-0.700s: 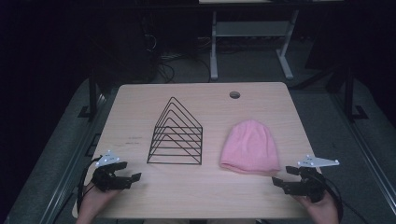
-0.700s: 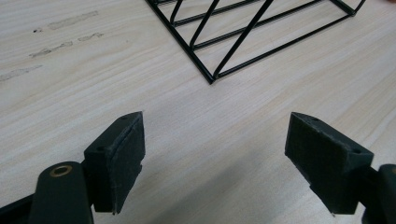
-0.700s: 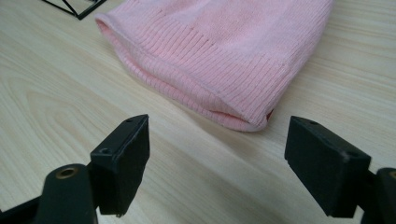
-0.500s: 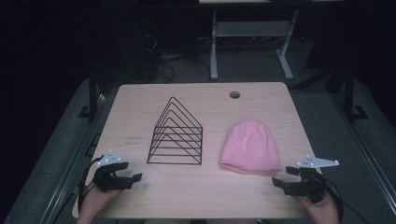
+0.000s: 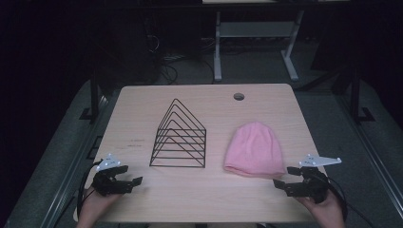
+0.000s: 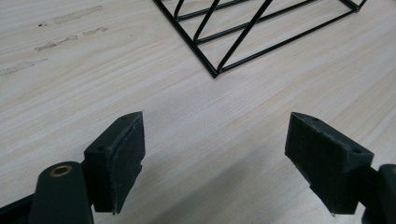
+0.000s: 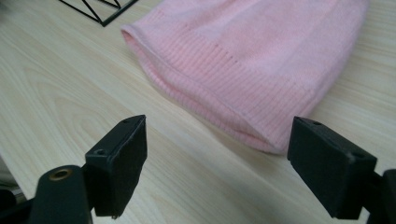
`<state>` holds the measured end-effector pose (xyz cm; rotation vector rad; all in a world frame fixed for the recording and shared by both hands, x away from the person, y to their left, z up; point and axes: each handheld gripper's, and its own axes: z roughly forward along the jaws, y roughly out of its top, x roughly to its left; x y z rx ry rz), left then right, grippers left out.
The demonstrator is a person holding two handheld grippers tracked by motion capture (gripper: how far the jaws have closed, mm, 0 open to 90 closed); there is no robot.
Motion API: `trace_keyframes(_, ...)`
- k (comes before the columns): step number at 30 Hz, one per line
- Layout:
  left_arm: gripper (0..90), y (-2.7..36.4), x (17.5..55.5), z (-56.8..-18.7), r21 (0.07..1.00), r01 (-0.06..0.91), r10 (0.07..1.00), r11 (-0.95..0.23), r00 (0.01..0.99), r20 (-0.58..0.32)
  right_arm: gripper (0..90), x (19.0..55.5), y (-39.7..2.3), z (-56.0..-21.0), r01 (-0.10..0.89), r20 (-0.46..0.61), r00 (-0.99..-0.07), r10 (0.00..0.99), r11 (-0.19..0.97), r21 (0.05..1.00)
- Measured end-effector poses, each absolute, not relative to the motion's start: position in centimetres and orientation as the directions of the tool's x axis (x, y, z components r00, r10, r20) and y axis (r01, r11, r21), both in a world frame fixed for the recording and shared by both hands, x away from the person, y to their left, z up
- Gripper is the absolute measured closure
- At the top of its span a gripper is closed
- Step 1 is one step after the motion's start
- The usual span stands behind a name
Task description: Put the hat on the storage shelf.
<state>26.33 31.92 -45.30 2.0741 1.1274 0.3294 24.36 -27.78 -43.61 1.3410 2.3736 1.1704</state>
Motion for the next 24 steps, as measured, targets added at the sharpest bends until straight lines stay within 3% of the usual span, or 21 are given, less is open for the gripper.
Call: trace_keyframes(24, 20.2, 31.7, 26.5, -45.5, 0.706, 0.623, 0.801, -0.337, 0.584, -0.133, 16.8, 29.0, -26.1, -40.1, 0.655, 0.195, -0.614, 0.765, 0.356, 0.666)
